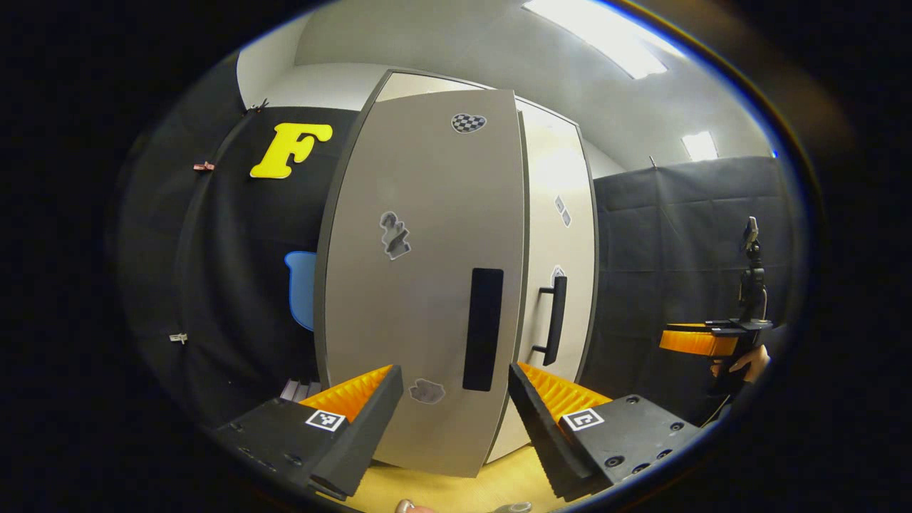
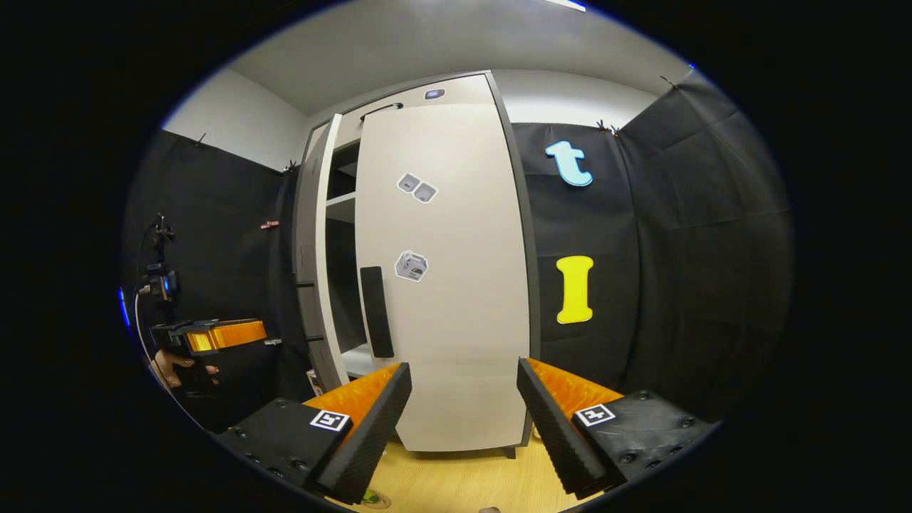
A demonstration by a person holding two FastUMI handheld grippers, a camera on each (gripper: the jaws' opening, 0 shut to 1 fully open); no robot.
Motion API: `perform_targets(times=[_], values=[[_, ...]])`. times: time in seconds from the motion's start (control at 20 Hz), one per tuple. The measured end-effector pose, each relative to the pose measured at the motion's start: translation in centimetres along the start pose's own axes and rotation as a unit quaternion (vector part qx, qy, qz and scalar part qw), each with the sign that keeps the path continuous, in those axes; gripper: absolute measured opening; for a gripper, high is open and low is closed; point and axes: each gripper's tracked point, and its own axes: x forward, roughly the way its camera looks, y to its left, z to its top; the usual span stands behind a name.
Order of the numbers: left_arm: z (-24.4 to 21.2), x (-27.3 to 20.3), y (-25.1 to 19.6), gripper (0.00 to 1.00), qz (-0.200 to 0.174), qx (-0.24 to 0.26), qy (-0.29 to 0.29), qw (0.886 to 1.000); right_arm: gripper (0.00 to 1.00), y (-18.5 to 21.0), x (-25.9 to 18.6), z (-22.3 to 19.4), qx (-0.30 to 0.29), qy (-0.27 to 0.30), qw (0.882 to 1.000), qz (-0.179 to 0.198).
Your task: Grasp the bottle in the cabinet with the left hand and place it on the coaster, then close the right door with the right hand and the left door with the left hand.
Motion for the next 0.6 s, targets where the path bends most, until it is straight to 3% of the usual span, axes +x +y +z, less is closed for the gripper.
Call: perform_targets(times=[0.6], values=[[1.4,-0.8,-0.1,0.95,0.004,0.014,-0.013,1.0,0.99,2.2,0.1,0.4,0.0,-0.01,1.0,0.024]])
